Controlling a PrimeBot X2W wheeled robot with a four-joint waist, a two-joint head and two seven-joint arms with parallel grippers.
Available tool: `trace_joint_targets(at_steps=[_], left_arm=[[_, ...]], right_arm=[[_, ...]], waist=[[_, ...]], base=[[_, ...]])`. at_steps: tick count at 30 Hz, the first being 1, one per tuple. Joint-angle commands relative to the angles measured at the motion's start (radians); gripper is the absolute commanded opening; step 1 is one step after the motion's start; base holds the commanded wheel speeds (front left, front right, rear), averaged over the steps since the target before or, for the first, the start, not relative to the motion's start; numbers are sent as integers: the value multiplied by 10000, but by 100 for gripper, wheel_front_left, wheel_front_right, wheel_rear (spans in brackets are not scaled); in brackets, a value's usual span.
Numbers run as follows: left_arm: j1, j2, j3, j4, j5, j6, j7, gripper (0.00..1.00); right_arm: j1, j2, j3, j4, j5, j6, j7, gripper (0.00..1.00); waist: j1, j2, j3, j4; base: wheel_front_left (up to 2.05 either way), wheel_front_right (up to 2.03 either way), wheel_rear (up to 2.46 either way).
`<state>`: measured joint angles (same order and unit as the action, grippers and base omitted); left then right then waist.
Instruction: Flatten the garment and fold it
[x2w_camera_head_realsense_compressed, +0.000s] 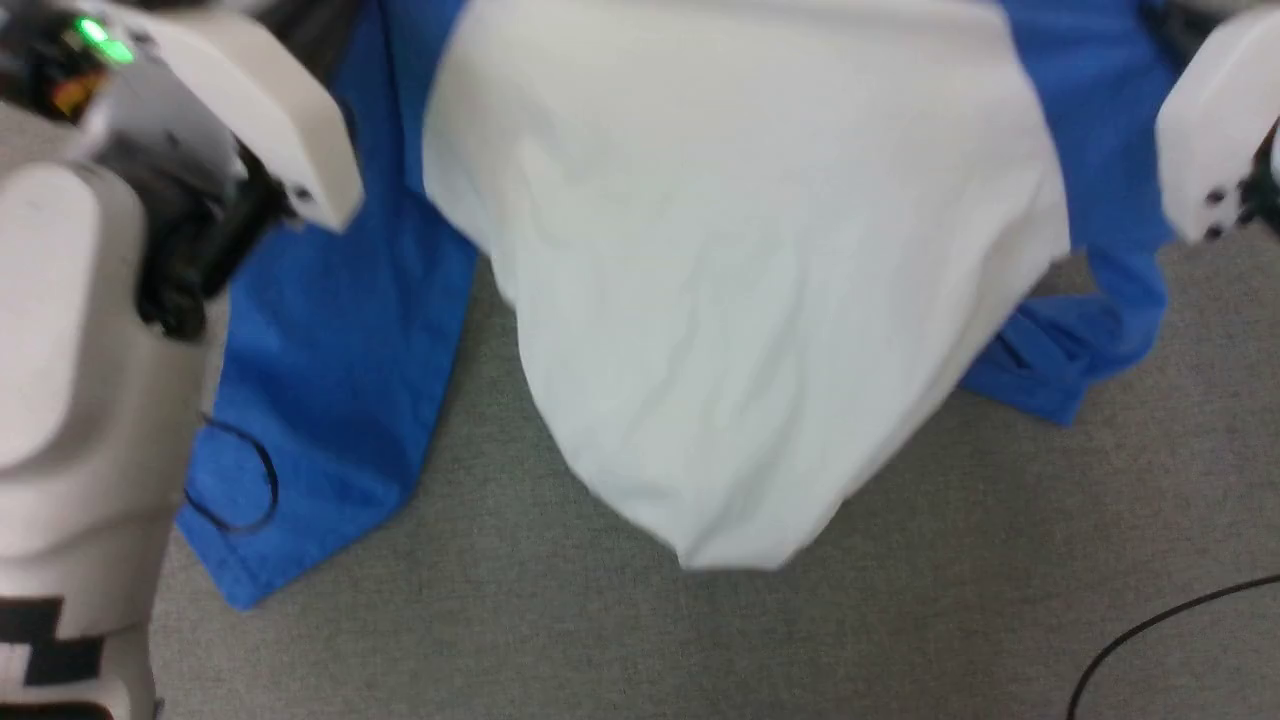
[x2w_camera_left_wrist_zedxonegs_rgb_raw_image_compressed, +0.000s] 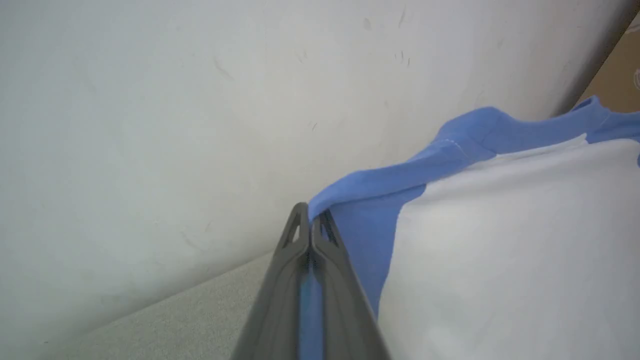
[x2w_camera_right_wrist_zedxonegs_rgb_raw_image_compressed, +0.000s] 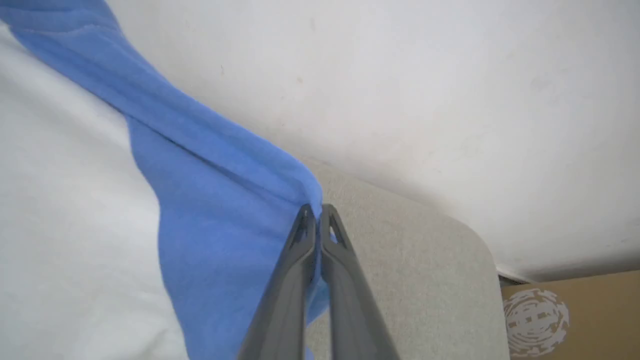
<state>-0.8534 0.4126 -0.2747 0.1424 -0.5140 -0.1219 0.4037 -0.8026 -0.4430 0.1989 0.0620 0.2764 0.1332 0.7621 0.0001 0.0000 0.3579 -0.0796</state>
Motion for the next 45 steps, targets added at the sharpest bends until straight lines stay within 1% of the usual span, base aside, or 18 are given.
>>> trace_joint_targets(at_steps=[1, 2, 4, 9, 11, 17, 18, 20, 22, 25, 27, 31, 34, 38, 42, 45], left_arm=[[-588, 133, 342, -10, -28, 267, -105, 0], [-887, 150, 414, -37, 66, 389, -133, 0], [-1573, 378, 476, -15, 525, 595, -246, 0], [-3403, 422, 933, 487, 1103, 1255, -968, 0], [-4108, 299, 1240, 719, 1079, 1482, -1461, 0], [-5961, 329, 1829, 1443, 1443, 2029, -3076, 0], [-5961, 329, 1829, 1443, 1443, 2029, -3076, 0], [-6449, 361, 1924, 1639, 1603, 2185, -3559, 0], [-6809, 361, 1981, 1824, 1683, 2252, -3984, 0], [-6934, 351, 1921, 2180, 1715, 2134, -4425, 0], [-6775, 327, 1834, 2484, 1673, 1989, -4548, 0], [-5935, 311, 1579, 3275, 1608, 1666, -4631, 0], [-4935, 400, 1116, 3935, 1744, 1258, -4542, 0], [-3302, 386, 658, 4769, 1627, 771, -4154, 0], [-1523, 187, 407, 5142, 1110, 401, -3514, 0], [-39, 48, 225, 4883, 693, 252, -2937, 0]], right_arm=[[-619, -170, -125, -92, -146, -25, -15, 0], [-962, -192, -146, -117, -167, -25, -14, 0], [-1752, -234, -167, -87, -228, -25, -91, 0], [-3793, -219, -188, 492, -588, -25, -683, 0], [-4588, -47, -321, 866, -848, -25, -1080, 0], [-6722, 714, -1150, 1972, -2047, -25, -2753, 0], [-6722, 714, -1150, 1972, -2047, -25, -2753, 0], [-7274, 935, -1453, 2274, -2501, -25, -3364, 0], [-7750, 1126, -1708, 2606, -2901, -25, -3911, 0], [-8042, 1379, -1863, 3147, -3196, -25, -4346, 0], [-8060, 1398, -1817, 3567, -3214, -25, -4557, 0], [-7326, 1379, -1389, 4286, -2921, -25, -4963, 0], [-6349, 1335, -889, 4723, -2454, -25, -5322, 0], [-4750, 1339, -230, 5023, -1549, -25, -5650, 0], [-2982, 1221, 269, 4727, -708, -25, -5808, 0], [-1529, 1043, 362, 4185, -345, -25, -5813, 0]], waist=[[-1, 0, 269, -103], [-1, 0, 375, -132], [-1, 0, 638, -188], [-1, 0, 1300, -359], [-1, 0, 1516, -454], [-1, 0, 2035, -663], [-1, 0, 2035, -663], [-1, 0, 2170, -699], [-1, 0, 2275, -721], [-1, 0, 2361, -704], [-1, 0, 2456, -664], [-1, 0, 2508, -583], [-1, 0, 2328, -491], [-1, 0, 1738, -368], [-1, 0, 907, -247], [-1, 0, 245, -183]], base=[[0, 0, 0], [0, 0, 0], [0, 0, 0], [0, 0, 0], [0, 0, 0], [0, 0, 0], [0, 0, 0], [0, 0, 0], [0, 0, 0], [0, 0, 0], [0, 0, 0], [0, 0, 0], [0, 0, 0], [0, 0, 0], [0, 0, 0], [0, 0, 0]])
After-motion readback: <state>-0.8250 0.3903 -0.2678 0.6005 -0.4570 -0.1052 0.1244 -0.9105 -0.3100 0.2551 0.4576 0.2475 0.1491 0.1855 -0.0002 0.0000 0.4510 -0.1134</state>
